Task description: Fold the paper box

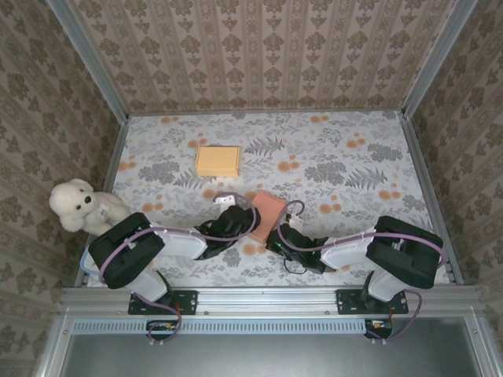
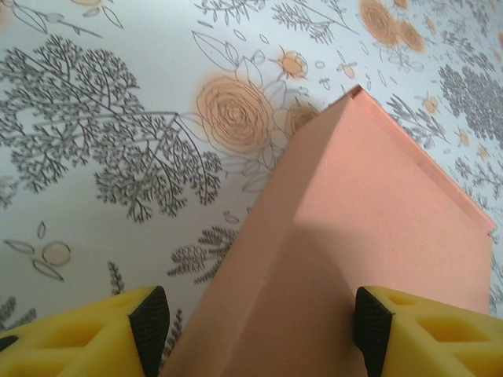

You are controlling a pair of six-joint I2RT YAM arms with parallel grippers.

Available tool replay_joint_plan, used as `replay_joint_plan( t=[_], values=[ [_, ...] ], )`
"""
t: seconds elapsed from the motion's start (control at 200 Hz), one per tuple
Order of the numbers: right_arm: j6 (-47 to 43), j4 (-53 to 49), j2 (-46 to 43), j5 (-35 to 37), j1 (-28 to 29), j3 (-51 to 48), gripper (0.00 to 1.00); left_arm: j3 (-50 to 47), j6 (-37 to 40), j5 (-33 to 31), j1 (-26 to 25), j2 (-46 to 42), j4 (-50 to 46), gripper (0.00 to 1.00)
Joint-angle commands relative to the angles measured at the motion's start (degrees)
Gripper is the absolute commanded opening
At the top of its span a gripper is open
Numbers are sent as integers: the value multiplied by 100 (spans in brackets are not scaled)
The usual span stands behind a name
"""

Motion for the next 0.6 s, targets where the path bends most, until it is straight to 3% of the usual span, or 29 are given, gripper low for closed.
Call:
replay_joint_plan(
  t=[0.0,0.22,0.59],
  values=[
    [114,903,0,-352,215,311,0,187,-111,923,128,191,118,65],
    [-455,-272,-578,-384,-52,232,0,280,324,1596,884,163,-99,66],
    [-1550,-1369,-1325,-1515,-1438,52,0,881,1121,2030,1553,6,-1062,68]
  ],
)
